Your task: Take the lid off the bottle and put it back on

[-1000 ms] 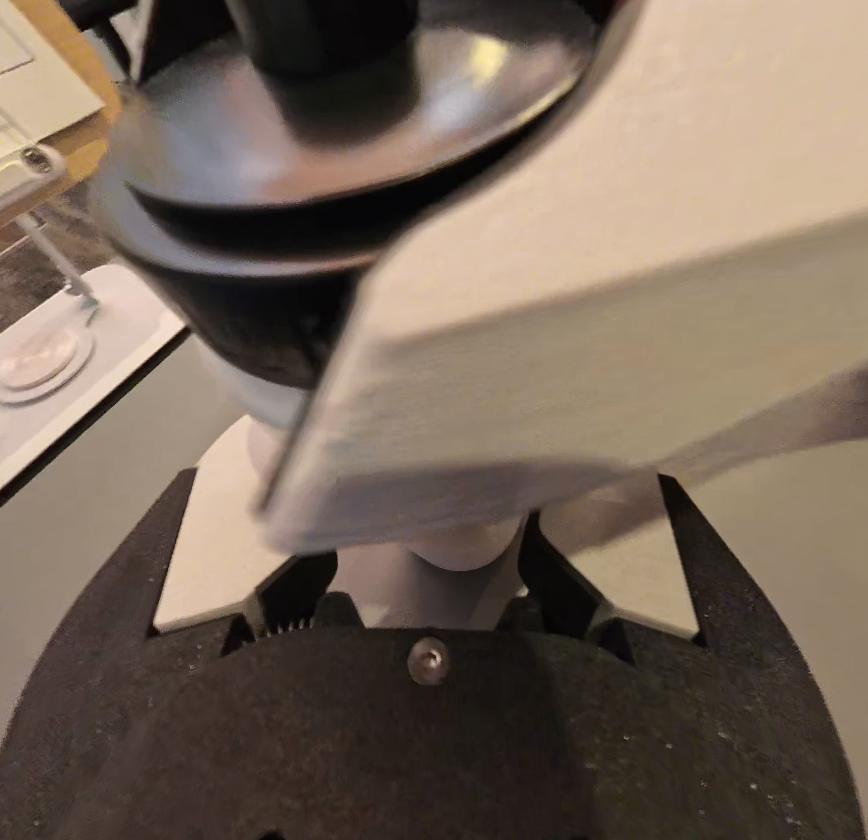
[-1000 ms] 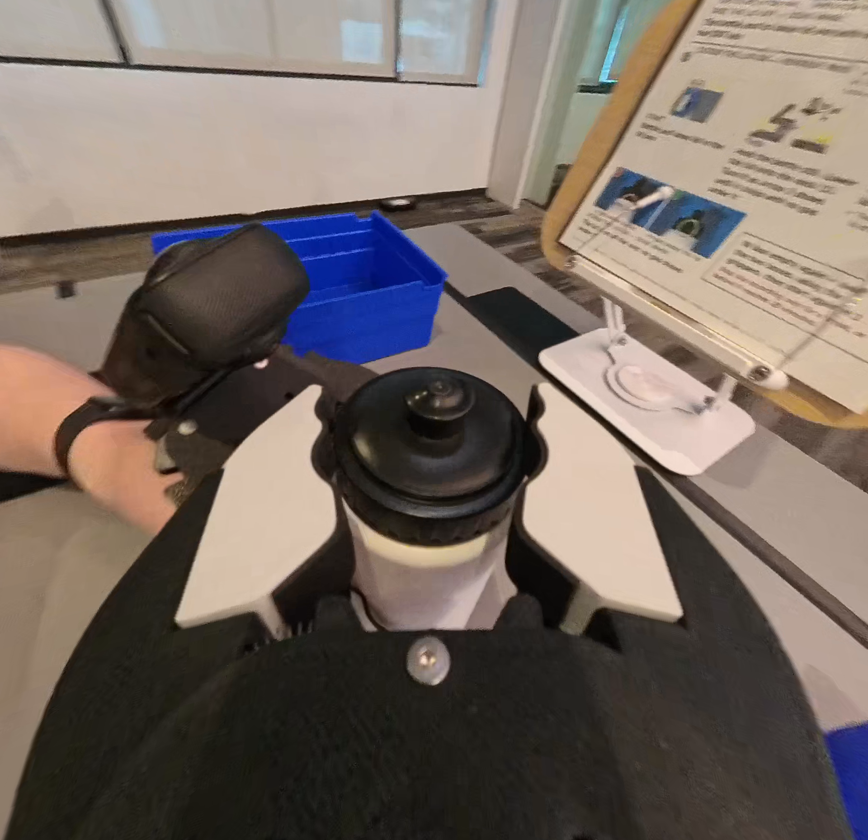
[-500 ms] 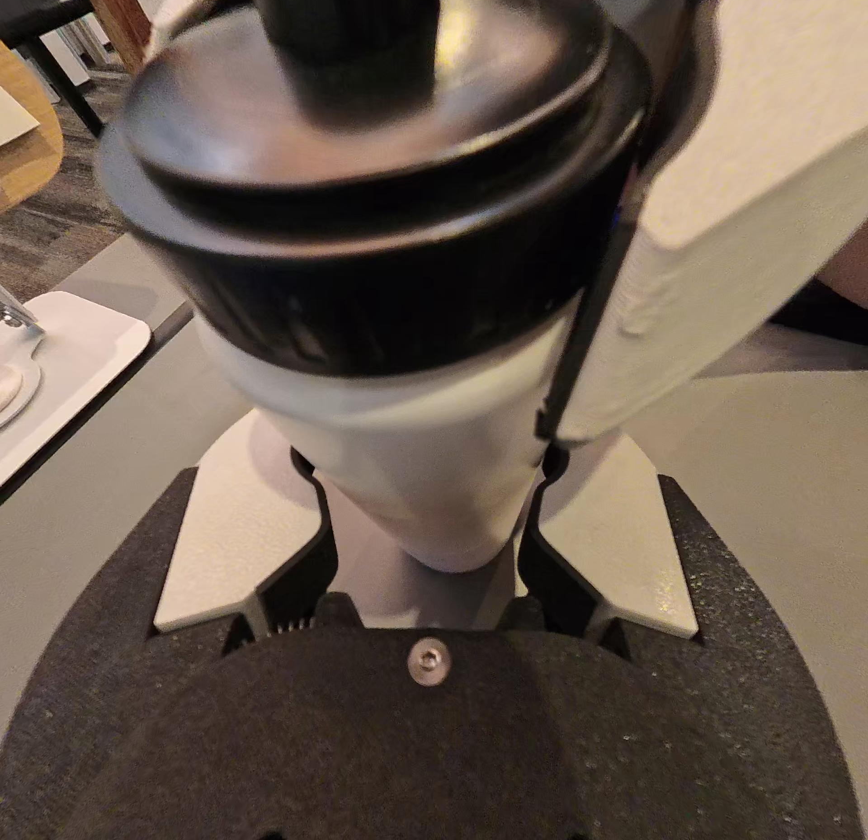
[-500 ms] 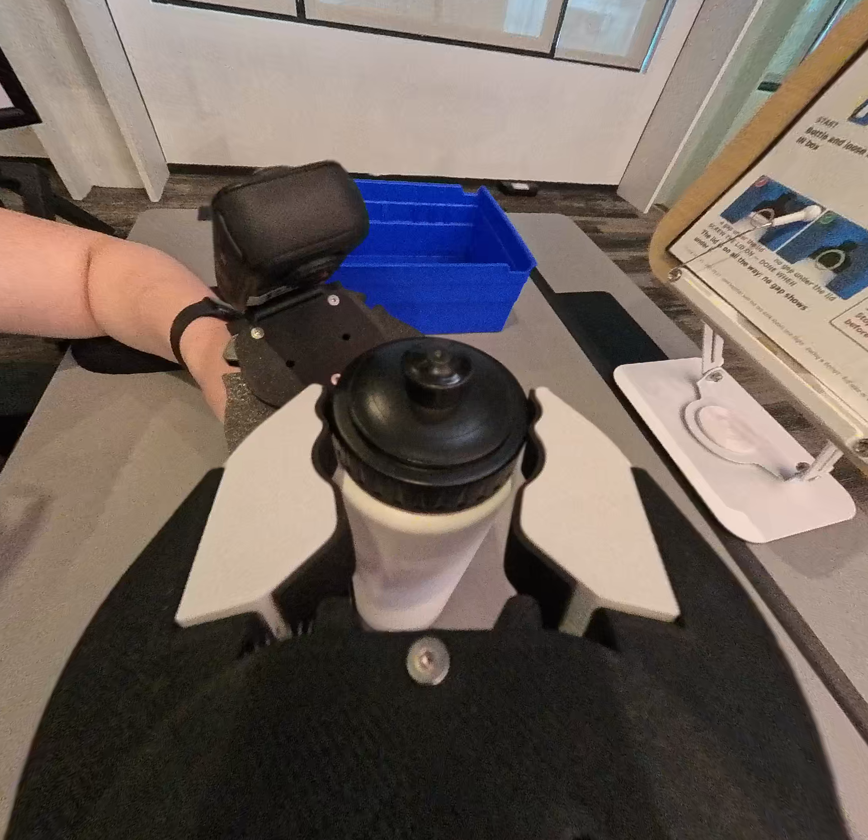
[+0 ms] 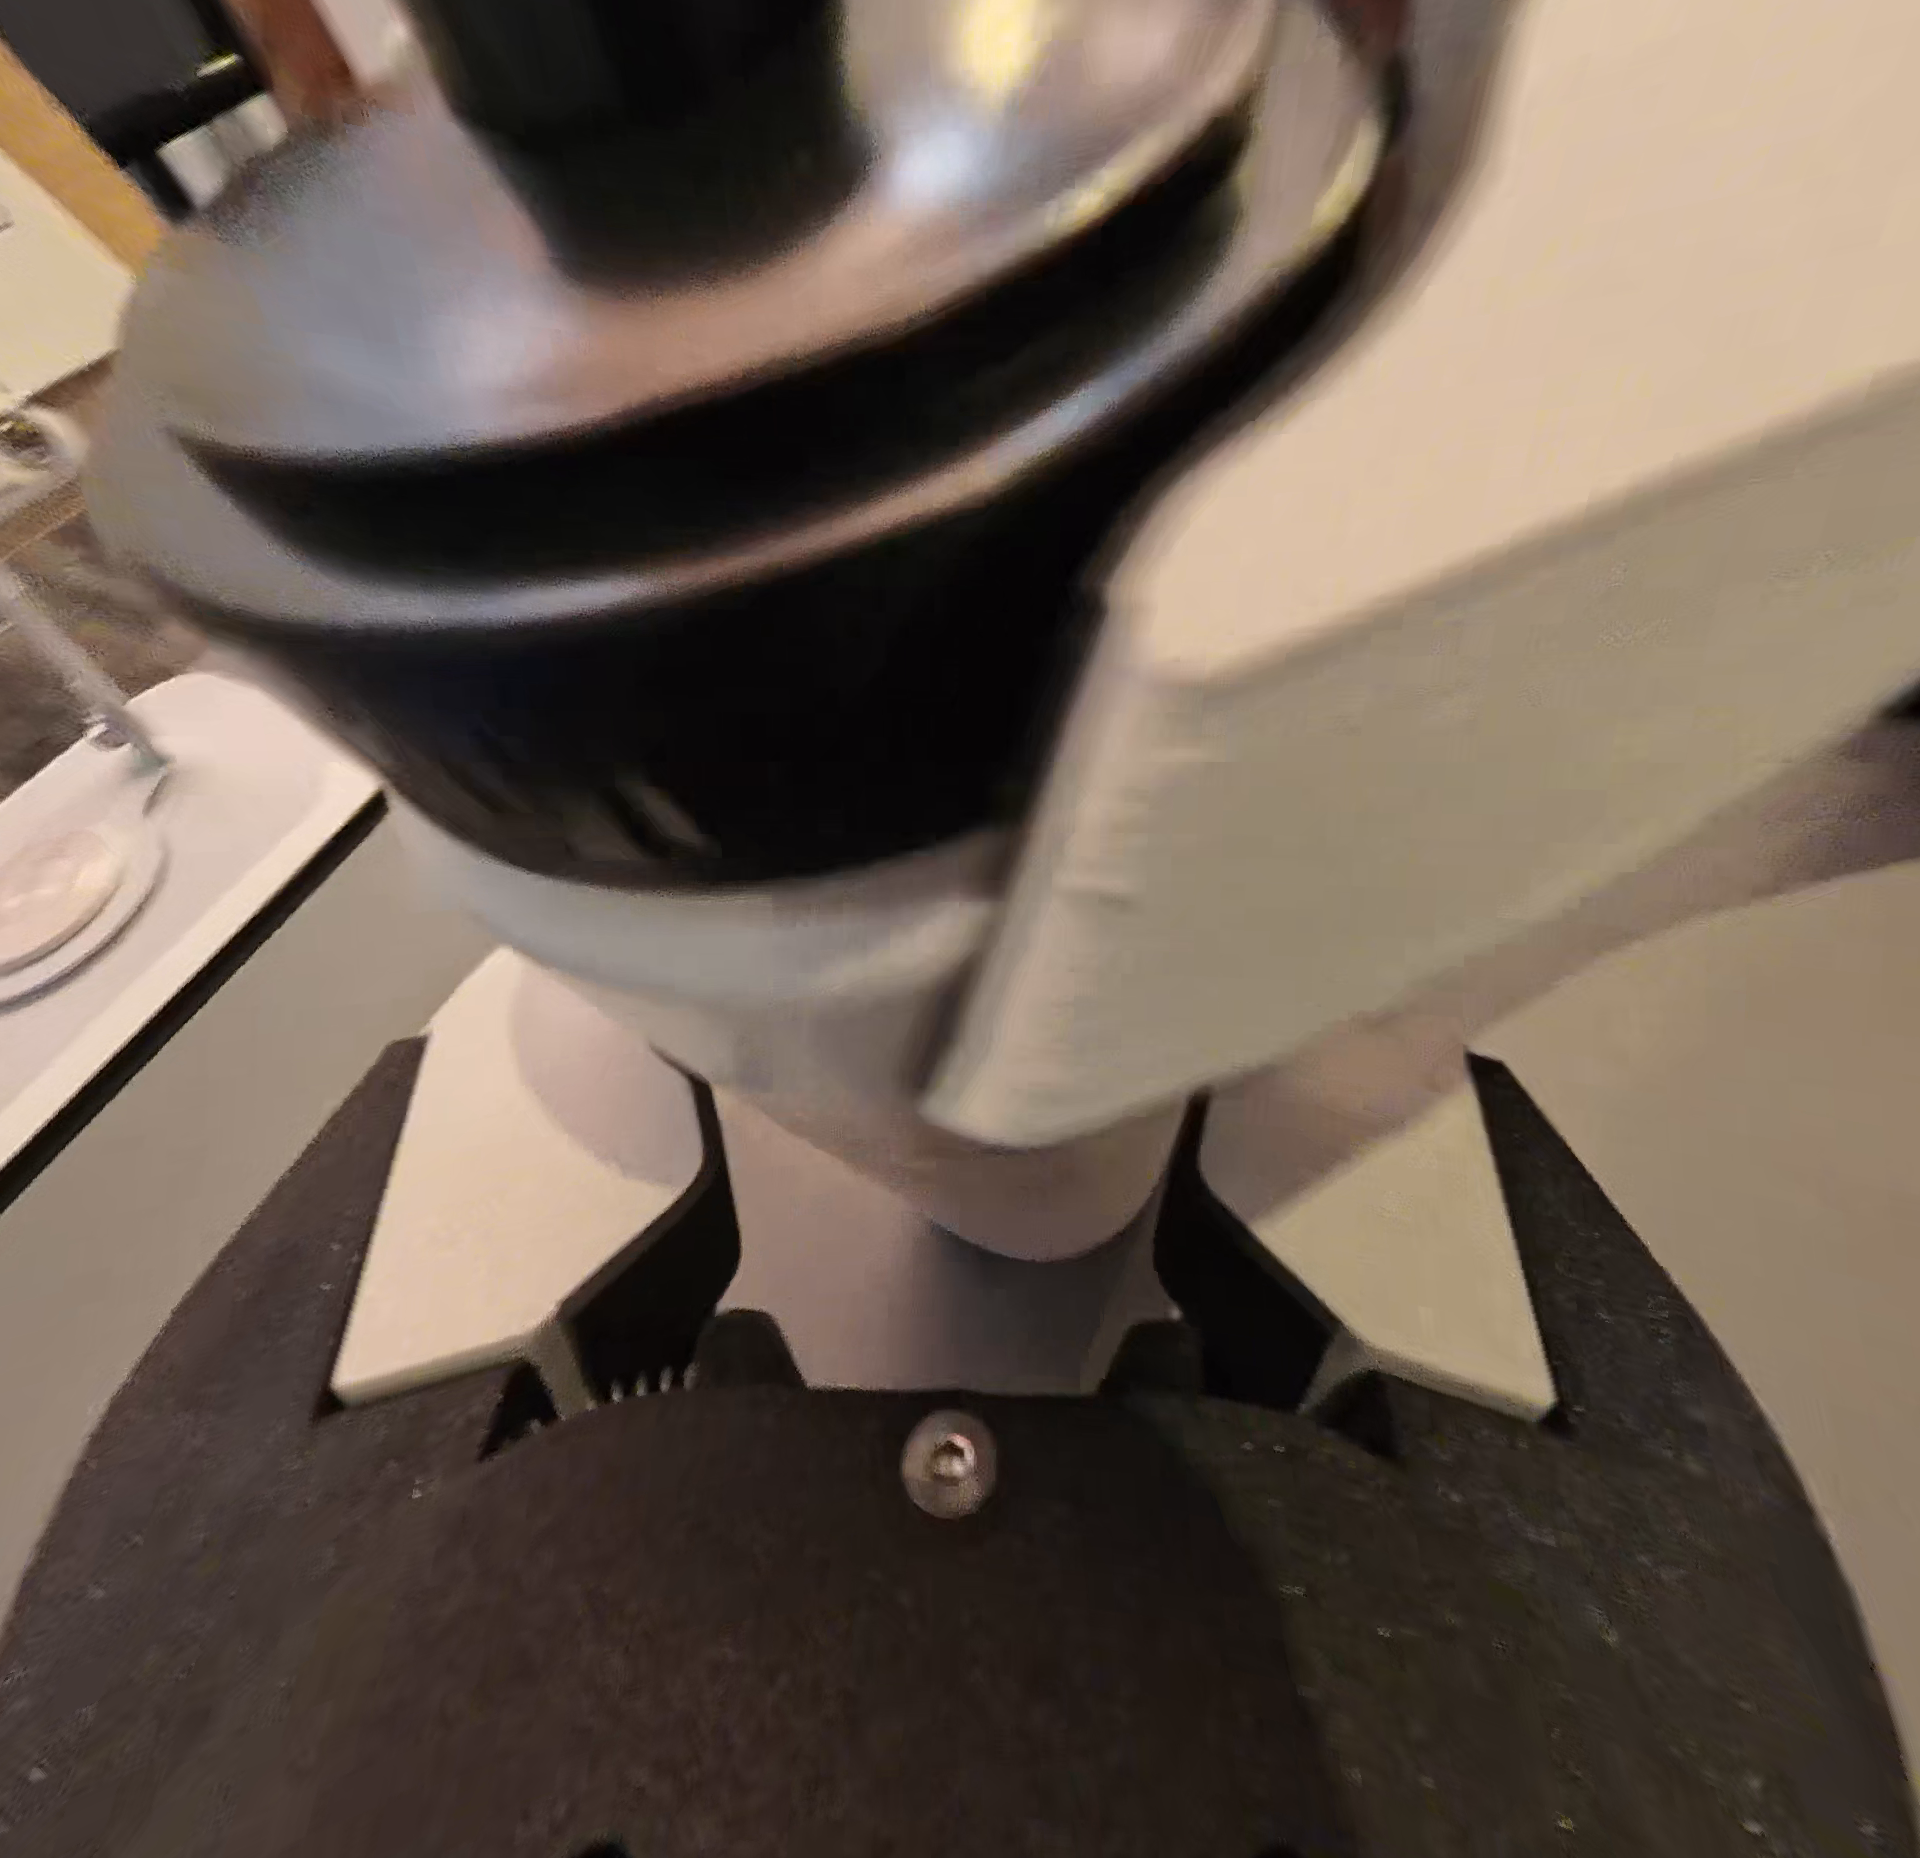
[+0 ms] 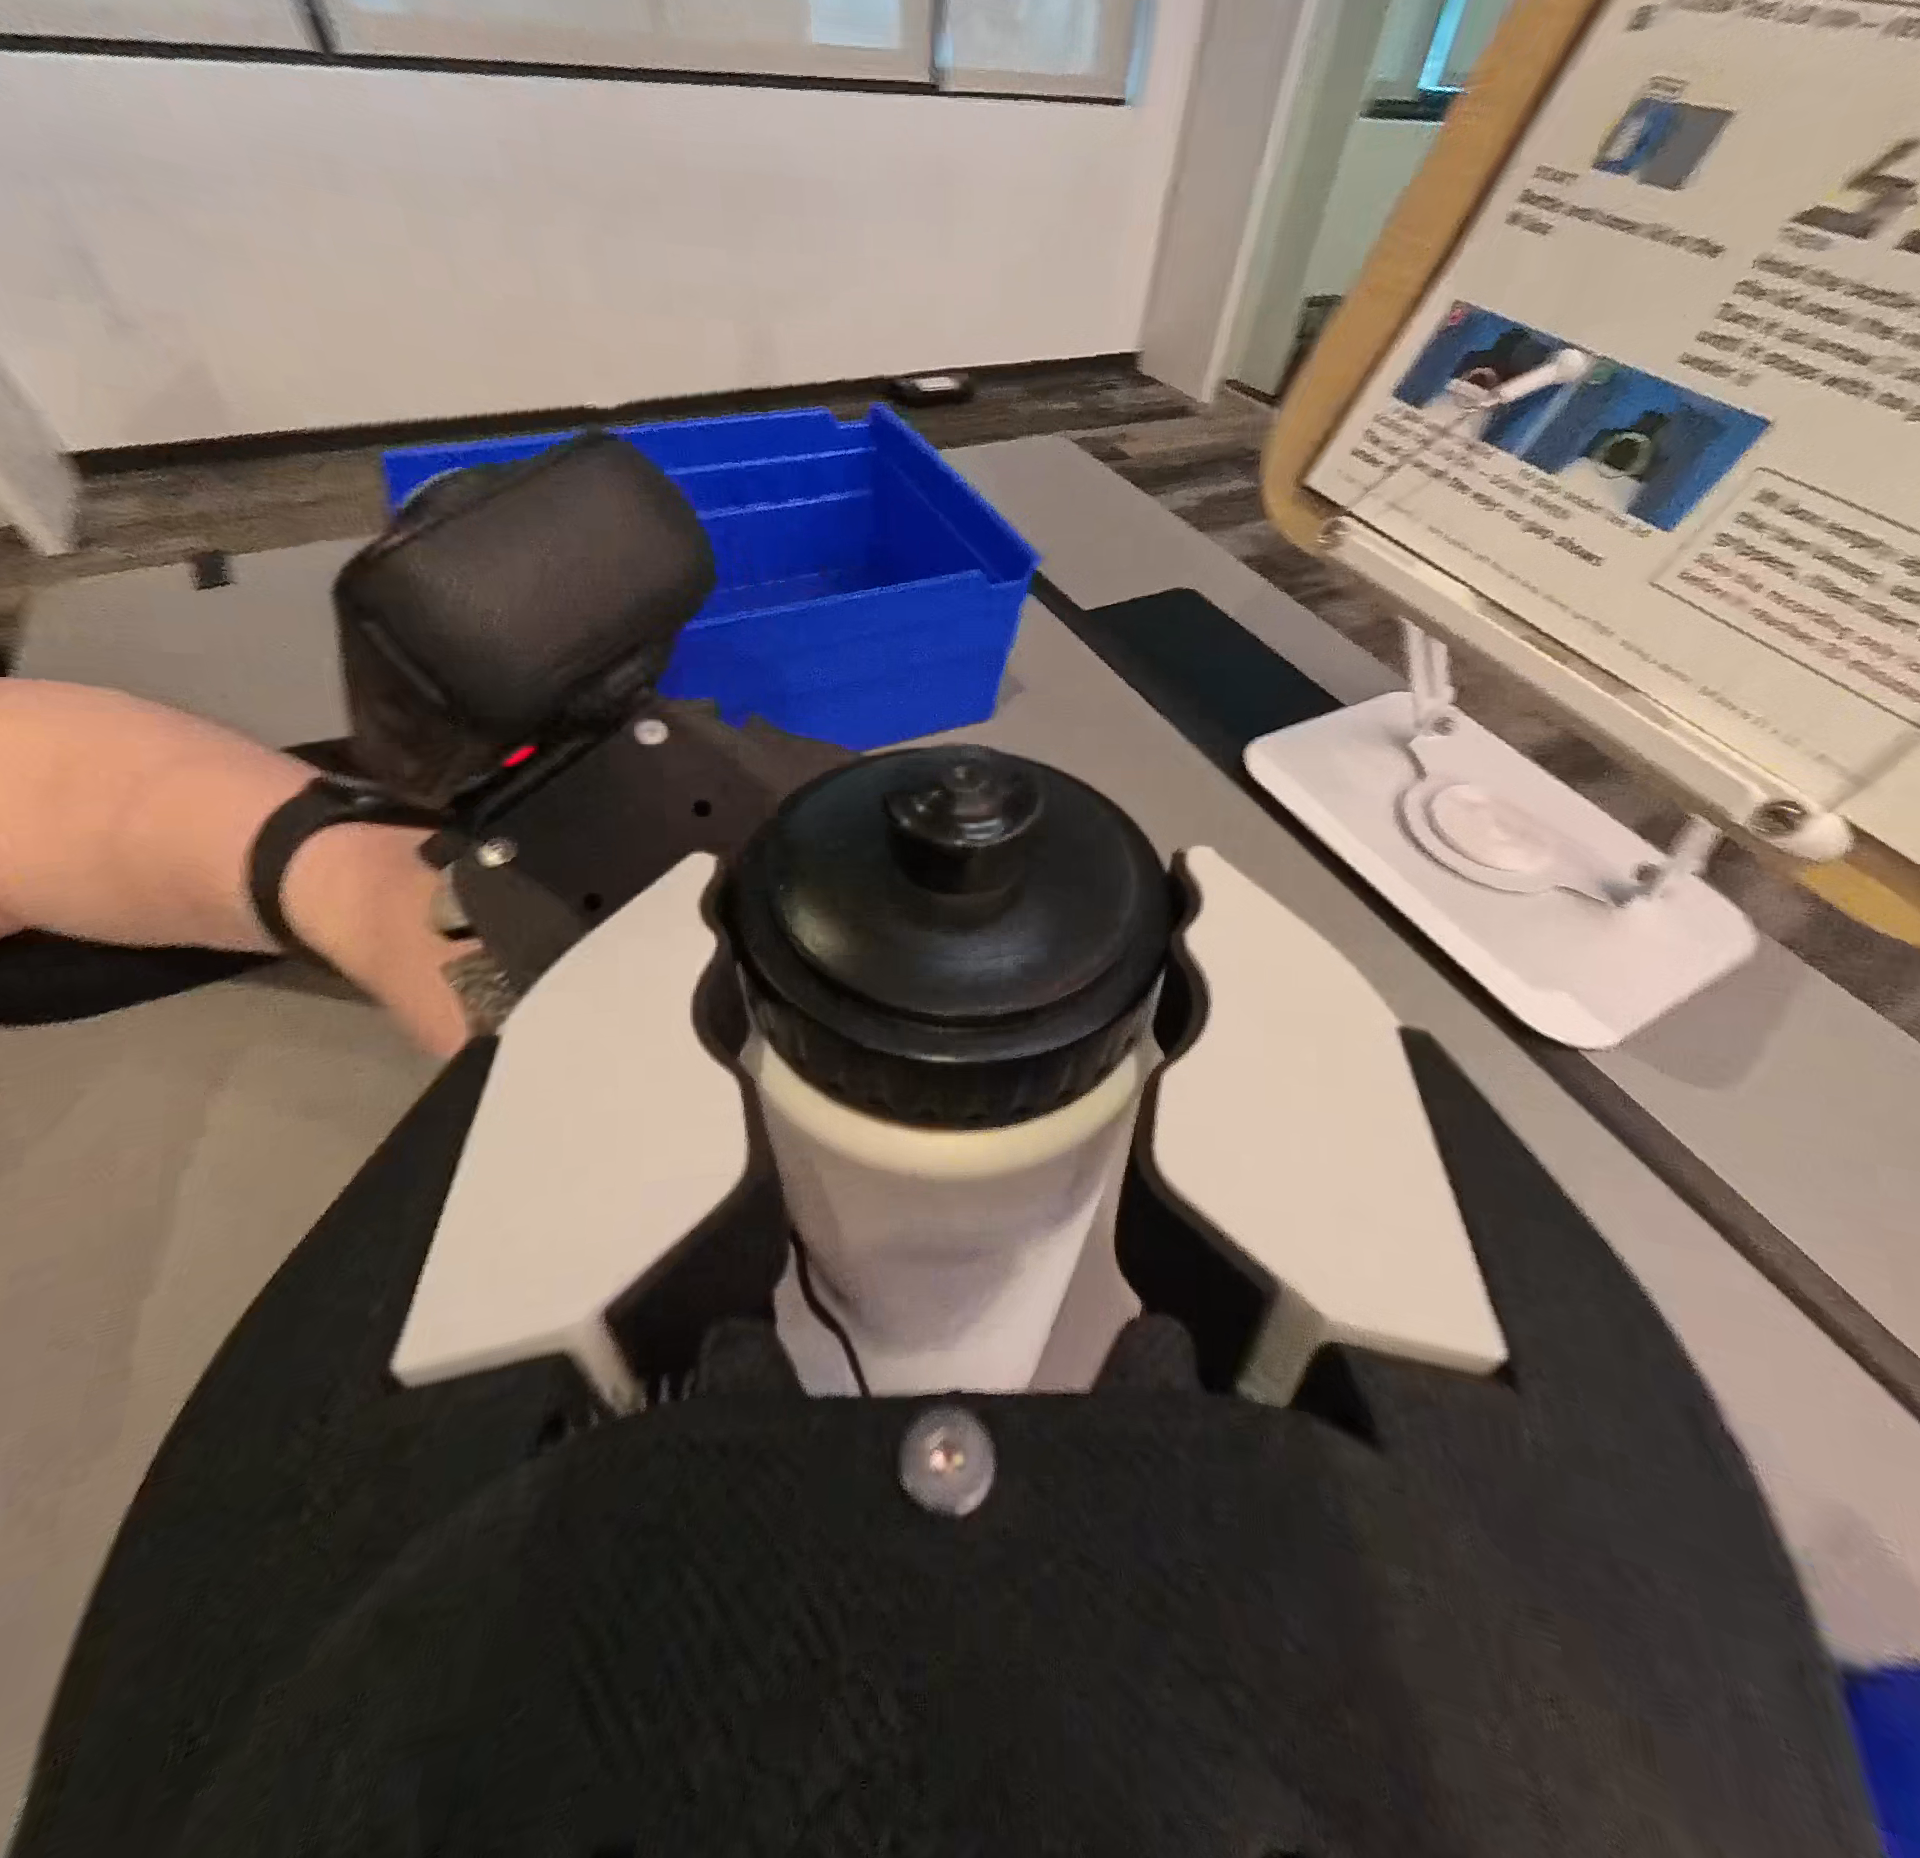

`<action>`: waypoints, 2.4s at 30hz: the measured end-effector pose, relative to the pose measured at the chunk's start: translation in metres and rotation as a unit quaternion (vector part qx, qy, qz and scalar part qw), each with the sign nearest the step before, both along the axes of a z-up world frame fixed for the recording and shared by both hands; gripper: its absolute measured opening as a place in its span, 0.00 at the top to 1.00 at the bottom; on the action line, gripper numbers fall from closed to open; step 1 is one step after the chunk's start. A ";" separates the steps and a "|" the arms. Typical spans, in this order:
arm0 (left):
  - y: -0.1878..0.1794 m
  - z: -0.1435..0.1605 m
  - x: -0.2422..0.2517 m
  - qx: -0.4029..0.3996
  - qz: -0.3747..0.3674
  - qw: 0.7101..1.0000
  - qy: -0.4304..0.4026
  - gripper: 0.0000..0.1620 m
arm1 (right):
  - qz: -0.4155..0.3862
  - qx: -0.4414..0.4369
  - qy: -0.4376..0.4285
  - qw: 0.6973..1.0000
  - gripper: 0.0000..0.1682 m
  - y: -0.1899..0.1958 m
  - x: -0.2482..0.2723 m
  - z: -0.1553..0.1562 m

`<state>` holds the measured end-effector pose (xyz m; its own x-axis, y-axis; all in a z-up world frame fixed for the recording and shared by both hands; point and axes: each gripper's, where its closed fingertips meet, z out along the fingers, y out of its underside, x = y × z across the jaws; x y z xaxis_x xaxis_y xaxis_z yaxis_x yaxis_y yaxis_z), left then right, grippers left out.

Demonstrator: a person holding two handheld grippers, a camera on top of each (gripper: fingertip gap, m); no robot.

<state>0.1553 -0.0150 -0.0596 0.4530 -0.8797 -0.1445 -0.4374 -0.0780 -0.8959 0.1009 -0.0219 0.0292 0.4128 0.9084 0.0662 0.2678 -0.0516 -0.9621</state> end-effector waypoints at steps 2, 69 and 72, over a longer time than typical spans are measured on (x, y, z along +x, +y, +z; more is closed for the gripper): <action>-0.004 0.006 0.006 -0.014 -0.030 0.999 -0.041 0.30 | 0.060 -0.022 0.019 0.998 0.53 -0.007 -0.001 0.000; -0.014 0.013 0.022 -0.047 -0.058 0.994 -0.076 0.37 | 0.149 -0.017 0.019 0.989 0.53 -0.016 0.016 0.007; -0.014 0.013 0.022 -0.048 -0.058 0.994 -0.077 0.37 | 0.133 0.005 0.005 0.991 0.54 -0.015 0.013 0.006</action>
<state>0.1769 -0.0287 -0.0464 0.3580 -0.9337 0.0054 -0.3058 -0.1227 -0.9442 0.1137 -0.0368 0.0356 0.1589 0.9846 0.0724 0.2614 0.0287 -0.9648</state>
